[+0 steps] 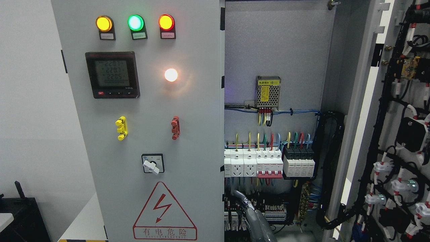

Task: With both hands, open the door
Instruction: 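Raise the right hand toward the inner edge of the light-panel door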

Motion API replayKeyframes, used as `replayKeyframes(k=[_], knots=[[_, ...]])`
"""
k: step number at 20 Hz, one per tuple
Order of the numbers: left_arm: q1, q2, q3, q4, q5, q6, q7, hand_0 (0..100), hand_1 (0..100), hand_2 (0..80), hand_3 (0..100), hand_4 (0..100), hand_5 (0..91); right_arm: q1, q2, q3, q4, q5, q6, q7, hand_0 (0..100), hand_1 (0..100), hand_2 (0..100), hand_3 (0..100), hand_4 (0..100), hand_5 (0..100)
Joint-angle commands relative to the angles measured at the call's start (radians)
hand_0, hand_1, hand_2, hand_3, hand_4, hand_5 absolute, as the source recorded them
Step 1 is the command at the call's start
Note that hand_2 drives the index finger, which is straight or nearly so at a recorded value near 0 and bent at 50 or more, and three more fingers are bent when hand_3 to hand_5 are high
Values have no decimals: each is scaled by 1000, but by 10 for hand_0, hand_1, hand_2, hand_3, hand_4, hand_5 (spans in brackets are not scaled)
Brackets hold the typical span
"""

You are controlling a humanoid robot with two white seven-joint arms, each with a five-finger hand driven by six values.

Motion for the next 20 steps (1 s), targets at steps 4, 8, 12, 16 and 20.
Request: replayKeyframes(k=[4,8,12,16,20], knots=[[0,0,-1,0,0,0,0,0,0,0,0,42,0,-28,-37,29,27,-21,17,0,0,0,0,0,0,0],[0,0,-1,0,0,0,0,0,0,0,0,42,0,-34,-37,29,30,-21,19,0,0,0,0,0,0,0],[0,0,0,0,0,0,0,0,0,0,0,42,0,-44,-35,29,30,-21,39,0,0,0,0,0,0,0],[0,0,0,0,0,0,0,0,0,0,0,42,0,-56,-29,29,30,-21,45,0,0,0,0,0,0,0],[0,0,-1,0,0,0,-1,0,0,0,0,42,0,-76,-26,29,48,-21,45,0,0,0,0,0,0,0]])
